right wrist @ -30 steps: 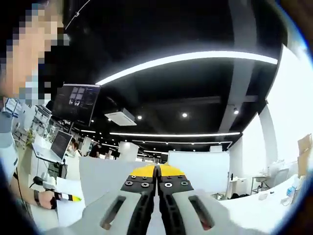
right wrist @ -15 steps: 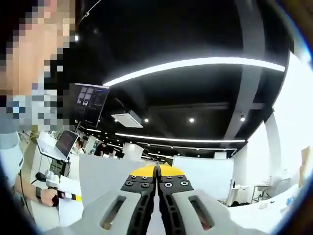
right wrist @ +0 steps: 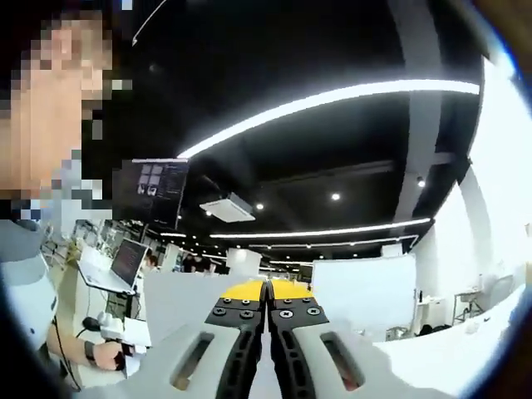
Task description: Organize the stack of printing papers by aligning and flattening the scattered papers on the table
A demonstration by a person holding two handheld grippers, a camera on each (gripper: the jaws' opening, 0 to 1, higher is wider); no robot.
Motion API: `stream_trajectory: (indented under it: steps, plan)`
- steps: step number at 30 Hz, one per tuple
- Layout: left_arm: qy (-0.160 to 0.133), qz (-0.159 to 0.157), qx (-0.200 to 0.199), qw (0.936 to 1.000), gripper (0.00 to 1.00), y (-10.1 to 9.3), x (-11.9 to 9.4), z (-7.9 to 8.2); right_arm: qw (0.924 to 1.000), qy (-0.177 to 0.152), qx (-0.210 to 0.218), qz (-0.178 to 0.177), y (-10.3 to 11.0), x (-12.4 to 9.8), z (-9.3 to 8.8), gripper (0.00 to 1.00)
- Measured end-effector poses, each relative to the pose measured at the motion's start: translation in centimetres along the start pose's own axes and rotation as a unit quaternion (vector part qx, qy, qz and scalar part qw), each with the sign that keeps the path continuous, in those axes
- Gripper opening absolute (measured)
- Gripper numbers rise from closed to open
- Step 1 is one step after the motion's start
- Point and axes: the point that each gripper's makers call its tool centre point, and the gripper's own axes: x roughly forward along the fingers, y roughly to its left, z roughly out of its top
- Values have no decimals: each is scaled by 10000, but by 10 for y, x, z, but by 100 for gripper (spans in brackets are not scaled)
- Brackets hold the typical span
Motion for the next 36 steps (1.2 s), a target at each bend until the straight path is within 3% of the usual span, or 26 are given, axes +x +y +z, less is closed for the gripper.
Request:
stream_trajectory:
  steps: [10,17,19,20,30,36]
  plan:
    - [0,-4,-10,10000,6,-1,0,0,9985,65,546,-12,-7,1,-9,0]
    - [11,-4,-6,10000,6,-1,0,-1,9948,266,961,187,-5,6,-16,0]
    - [-2,2,-16,10000,6,0,0,0,9943,301,1000,196,-4,8,-18,0]
    - [-3,1,-21,10000,6,0,0,0,9927,581,1037,211,-3,10,-28,0]
    - [2,-1,-25,10000,6,0,0,0,9872,583,1408,473,2,31,-30,0]
    - [15,-7,-20,10000,6,0,0,0,9859,665,1354,724,16,40,-29,0]
